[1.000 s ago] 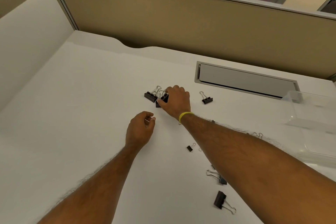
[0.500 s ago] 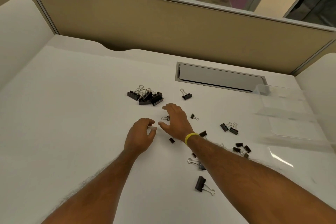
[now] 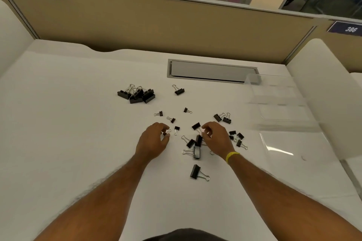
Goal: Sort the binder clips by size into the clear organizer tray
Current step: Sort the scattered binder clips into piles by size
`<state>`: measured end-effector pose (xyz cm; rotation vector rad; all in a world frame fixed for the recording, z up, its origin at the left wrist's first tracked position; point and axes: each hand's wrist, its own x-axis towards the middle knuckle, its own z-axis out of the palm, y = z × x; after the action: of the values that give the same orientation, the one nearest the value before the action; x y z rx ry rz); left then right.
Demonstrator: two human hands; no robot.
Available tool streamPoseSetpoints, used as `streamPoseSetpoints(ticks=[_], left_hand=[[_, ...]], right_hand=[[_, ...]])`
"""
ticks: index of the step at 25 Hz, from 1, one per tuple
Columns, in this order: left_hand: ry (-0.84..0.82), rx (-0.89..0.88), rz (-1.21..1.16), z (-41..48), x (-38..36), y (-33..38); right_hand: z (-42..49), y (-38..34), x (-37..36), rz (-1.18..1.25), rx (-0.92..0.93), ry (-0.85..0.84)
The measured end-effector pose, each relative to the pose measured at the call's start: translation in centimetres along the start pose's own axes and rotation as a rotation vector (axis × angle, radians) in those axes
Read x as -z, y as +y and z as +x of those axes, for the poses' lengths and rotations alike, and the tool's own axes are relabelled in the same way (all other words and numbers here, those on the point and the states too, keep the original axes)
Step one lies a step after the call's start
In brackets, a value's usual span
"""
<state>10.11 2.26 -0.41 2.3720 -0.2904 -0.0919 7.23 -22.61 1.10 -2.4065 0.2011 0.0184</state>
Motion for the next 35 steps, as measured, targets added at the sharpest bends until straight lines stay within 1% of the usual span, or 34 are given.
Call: streamPoseSetpoints(ticks=[4,7,10,13,17,19,21,23,24,26,28,30,32,35], left_hand=[[-0.025,-0.055,0.018,-0.7,-1.0,1.4],[-0.047,-0.053,0.039,-1.3,-1.5,2.0],[-0.056,-0.043,0.053,-1.8,-1.7,2.1],[-0.064,-0.025,0.06,-2.3,-1.6,2.1],[-0.064,-0.025,0.059,-2.7,-1.7,1.9],[-0.046,0.014,0.015,-2.8,-1.7,2.1],[-0.049,0.127,-0.079,-2.8,-1.7,2.9],[-0.135,0.228,-0.182,-2.8,-1.9,4.3],[-0.193,0.268,-0.256,-2.7,-2.2,5.1],[-0.271,0.353,-0.443,-2.3,-2.9,6.2],[-0.268,0.398,-0.551,-1.9,-3.2,6.8],[-0.243,0.417,-0.571,-1.7,-3.0,6.6],[-0.21,0.433,-0.521,-1.7,-2.4,5.9],[-0.165,0.445,-0.465,-1.9,-1.5,4.4]], right_hand=[[-2.5,0.7,0.2,-0.028,0.034,-0.13],[-3.8,0.7,-0.3,-0.123,0.074,-0.211],[-4.6,0.4,-1.0,-0.172,0.063,-0.29],[-4.6,-0.2,-1.7,-0.212,0.06,-0.3],[-4.3,-0.4,-1.9,-0.207,0.054,-0.305],[-4.5,-0.6,-1.8,-0.139,0.044,-0.253],[-5.0,-1.2,-1.9,0.053,-0.021,-0.148],[-5.2,-2.0,-2.4,0.241,-0.08,-0.033],[-5.3,-2.4,-2.7,0.297,-0.082,0.005],[-5.4,-3.1,-2.9,0.36,-0.058,0.018],[-5.5,-3.3,-2.8,0.379,-0.034,-0.031],[-5.7,-2.7,-2.1,0.307,-0.011,-0.099],[-6.2,-1.5,-1.4,0.124,0.027,-0.171],[-7.7,0.3,-0.9,-0.154,0.089,-0.327]])
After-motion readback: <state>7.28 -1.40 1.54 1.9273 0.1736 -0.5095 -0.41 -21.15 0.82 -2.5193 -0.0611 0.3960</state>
